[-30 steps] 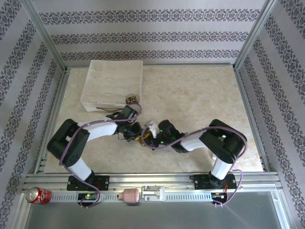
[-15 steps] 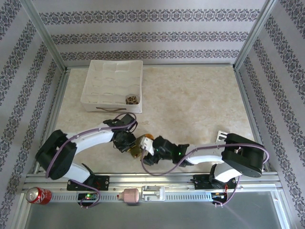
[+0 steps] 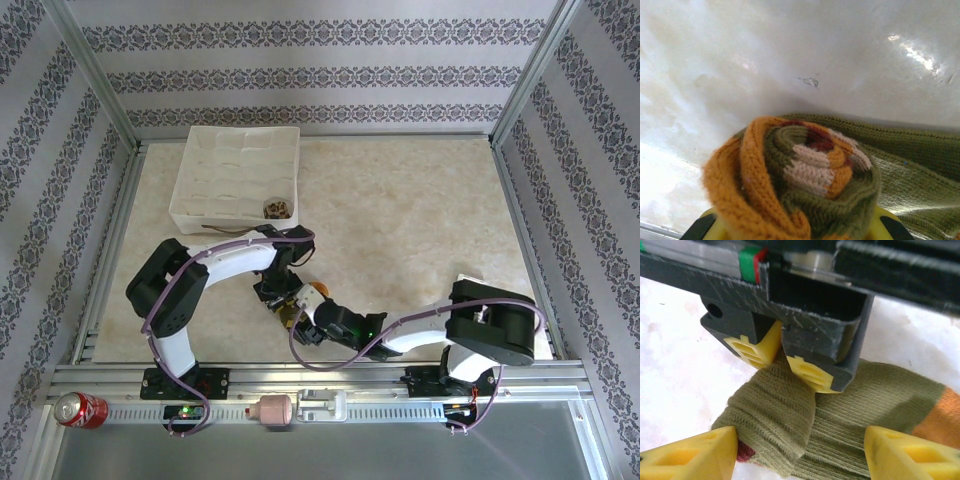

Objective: Roll the socks

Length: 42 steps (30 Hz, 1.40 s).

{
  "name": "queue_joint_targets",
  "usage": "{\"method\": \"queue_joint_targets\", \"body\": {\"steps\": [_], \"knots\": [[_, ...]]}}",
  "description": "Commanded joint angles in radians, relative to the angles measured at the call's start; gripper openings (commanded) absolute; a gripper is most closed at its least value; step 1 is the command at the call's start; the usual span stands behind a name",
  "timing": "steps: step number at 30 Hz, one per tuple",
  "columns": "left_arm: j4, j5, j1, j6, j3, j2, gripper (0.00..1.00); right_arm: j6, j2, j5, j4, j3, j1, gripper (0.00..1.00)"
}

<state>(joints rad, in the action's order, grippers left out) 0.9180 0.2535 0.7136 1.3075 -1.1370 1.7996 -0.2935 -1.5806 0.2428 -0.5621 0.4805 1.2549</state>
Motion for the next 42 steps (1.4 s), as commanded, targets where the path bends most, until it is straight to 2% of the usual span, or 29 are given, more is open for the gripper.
{"method": "queue_joint_targets", "body": {"steps": [1, 9, 12, 14, 17, 18, 19, 20, 24, 25, 28, 30, 35, 38, 42], "knots": [[-0.016, -0.002, 0.017, -0.019, 0.041, 0.096, 0.00, -0.095, -0.033, 0.006, -0.070, 0.038, 0.010, 0.66], [-0.059, 0.020, 0.017, -0.028, 0.046, 0.105, 0.00, -0.148, -0.104, -0.027, -0.049, 0.092, -0.006, 0.62], [-0.062, 0.026, 0.017, -0.031, 0.044, 0.102, 0.00, -0.167, -0.120, -0.036, -0.023, 0.096, -0.025, 0.54], [-0.060, 0.023, 0.017, -0.035, 0.041, 0.094, 0.00, -0.180, -0.123, -0.059, -0.020, 0.082, -0.049, 0.43], [-0.058, 0.021, 0.015, -0.045, 0.034, 0.079, 0.00, -0.184, -0.117, -0.101, -0.007, 0.065, -0.076, 0.10], [-0.056, 0.022, 0.014, -0.052, 0.029, 0.075, 0.00, -0.184, -0.110, -0.104, 0.007, 0.056, -0.080, 0.01], [-0.053, 0.020, 0.014, -0.060, 0.023, 0.071, 0.03, -0.185, -0.102, -0.111, 0.017, 0.048, -0.081, 0.00], [-0.050, 0.017, 0.012, -0.071, 0.015, 0.061, 0.10, -0.185, -0.091, -0.122, 0.028, 0.034, -0.084, 0.00], [-0.075, -0.012, 0.003, -0.113, -0.007, -0.016, 0.55, -0.217, -0.067, -0.214, 0.053, -0.045, -0.108, 0.00], [-0.089, -0.010, -0.001, -0.118, -0.004, -0.037, 0.62, -0.229, -0.069, -0.242, 0.039, -0.069, -0.118, 0.00], [-0.159, 0.013, -0.021, -0.139, 0.018, -0.114, 0.78, -0.250, -0.089, -0.342, -0.029, -0.130, -0.156, 0.00], [-0.212, 0.022, -0.037, -0.149, 0.048, -0.177, 0.82, -0.257, -0.107, -0.398, -0.070, -0.175, -0.188, 0.00], [-0.425, 0.103, -0.079, -0.180, 0.179, -0.319, 0.83, -0.290, -0.164, -0.528, -0.191, -0.235, -0.271, 0.00], [-0.603, 0.219, -0.098, -0.177, 0.296, -0.363, 0.72, -0.307, -0.187, -0.573, -0.275, -0.272, -0.294, 0.00], [-0.706, 0.298, -0.098, -0.185, 0.379, -0.361, 0.62, -0.323, -0.229, -0.627, -0.341, -0.294, -0.321, 0.00]]}}
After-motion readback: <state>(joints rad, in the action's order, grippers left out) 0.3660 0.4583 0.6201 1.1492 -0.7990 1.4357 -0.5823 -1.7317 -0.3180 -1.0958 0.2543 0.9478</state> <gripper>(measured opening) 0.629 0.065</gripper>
